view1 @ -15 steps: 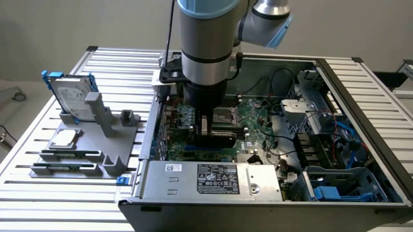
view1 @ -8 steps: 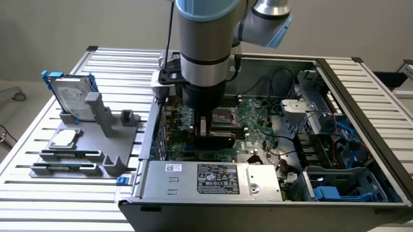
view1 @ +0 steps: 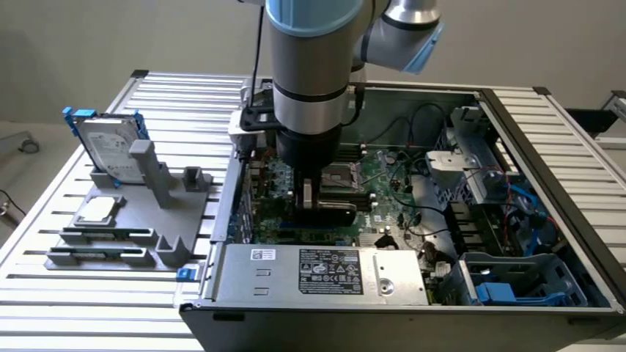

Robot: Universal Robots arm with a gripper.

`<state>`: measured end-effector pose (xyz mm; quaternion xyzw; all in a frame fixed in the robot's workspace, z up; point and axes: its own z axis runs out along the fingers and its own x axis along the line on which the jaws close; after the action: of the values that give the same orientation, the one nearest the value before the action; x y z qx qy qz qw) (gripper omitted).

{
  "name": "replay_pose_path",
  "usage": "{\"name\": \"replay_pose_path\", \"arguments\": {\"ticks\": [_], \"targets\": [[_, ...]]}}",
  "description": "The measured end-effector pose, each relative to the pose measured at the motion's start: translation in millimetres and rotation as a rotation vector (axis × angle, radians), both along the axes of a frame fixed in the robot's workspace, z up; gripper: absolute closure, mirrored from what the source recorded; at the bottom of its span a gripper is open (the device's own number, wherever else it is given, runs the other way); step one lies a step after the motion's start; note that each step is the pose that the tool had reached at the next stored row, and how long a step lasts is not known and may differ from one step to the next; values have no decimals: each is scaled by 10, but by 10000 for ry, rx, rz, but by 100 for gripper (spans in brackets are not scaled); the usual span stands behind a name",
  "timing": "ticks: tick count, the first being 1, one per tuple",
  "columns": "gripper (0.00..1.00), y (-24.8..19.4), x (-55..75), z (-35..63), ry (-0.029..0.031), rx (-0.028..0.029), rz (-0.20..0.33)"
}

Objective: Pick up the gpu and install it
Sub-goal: 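Insert the gpu into the slot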

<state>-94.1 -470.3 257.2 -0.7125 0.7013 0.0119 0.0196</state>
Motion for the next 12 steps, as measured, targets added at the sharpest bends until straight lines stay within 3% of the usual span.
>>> {"name": "replay_pose_path", "arguments": {"ticks": [12], "targets": [[74, -1, 0, -18, 1, 9, 0]]}}
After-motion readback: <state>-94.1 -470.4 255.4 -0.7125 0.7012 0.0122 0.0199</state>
